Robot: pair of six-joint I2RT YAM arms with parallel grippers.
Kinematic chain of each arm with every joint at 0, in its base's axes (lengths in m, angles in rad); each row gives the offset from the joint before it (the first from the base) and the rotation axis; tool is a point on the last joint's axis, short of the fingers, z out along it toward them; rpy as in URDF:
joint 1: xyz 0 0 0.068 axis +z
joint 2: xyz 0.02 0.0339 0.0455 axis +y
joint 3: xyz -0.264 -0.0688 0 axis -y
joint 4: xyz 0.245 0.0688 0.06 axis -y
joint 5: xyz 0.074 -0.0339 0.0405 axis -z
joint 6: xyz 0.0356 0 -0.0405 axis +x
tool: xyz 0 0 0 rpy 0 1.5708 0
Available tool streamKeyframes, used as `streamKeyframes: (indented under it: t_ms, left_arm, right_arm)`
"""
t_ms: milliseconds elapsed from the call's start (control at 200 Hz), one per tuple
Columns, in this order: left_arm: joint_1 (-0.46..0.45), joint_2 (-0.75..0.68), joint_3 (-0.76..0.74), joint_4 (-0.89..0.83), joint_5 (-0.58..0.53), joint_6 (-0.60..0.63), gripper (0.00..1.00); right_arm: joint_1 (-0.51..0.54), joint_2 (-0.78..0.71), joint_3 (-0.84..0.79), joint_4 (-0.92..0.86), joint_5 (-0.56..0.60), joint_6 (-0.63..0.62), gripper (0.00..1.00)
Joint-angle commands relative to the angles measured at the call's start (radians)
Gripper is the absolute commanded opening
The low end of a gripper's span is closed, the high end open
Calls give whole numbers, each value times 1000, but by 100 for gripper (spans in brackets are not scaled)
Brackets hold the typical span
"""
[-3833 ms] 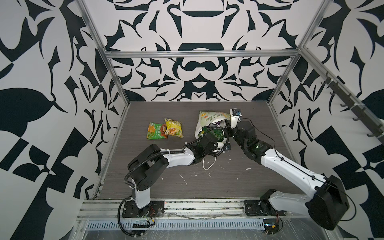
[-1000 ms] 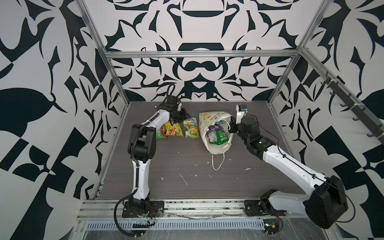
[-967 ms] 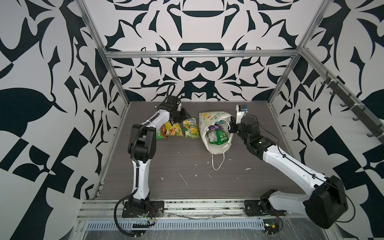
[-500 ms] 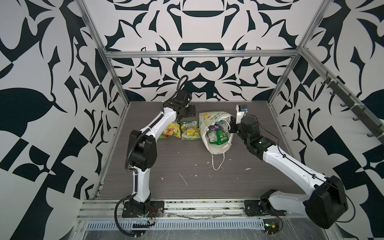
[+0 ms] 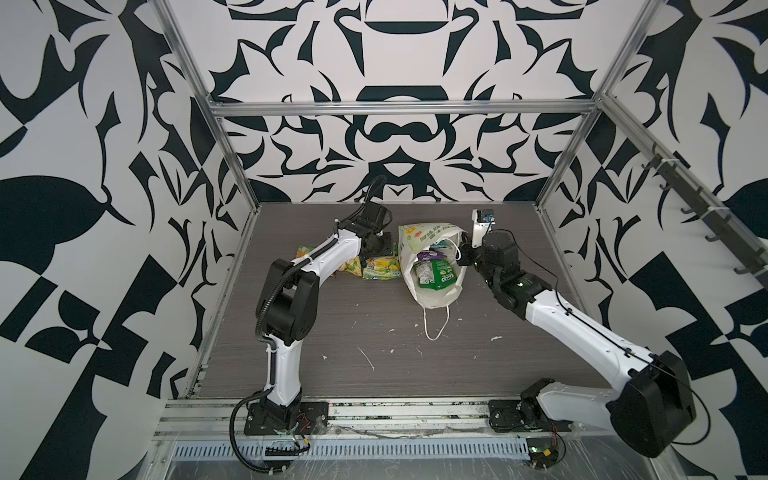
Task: Take the snacks out of the paper bag
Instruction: 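Move the left gripper back toward the bag while the right gripper holds the rim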
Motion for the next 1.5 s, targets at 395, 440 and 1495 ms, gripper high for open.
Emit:
streamKeyframes:
  t_ms: [395, 440, 1495]
  left_arm:
    - [-5, 66, -72, 64, -64, -7, 35]
    - [-5, 60, -84, 60, -84, 0, 34]
    - [-40, -322, -213, 121, -331, 211, 33]
  right_arm:
    - [-6, -7, 73, 19, 12, 2, 0]
    - [-6, -7, 76, 15, 11, 1, 0]
    - [-6, 16, 192, -178, -219, 60, 0]
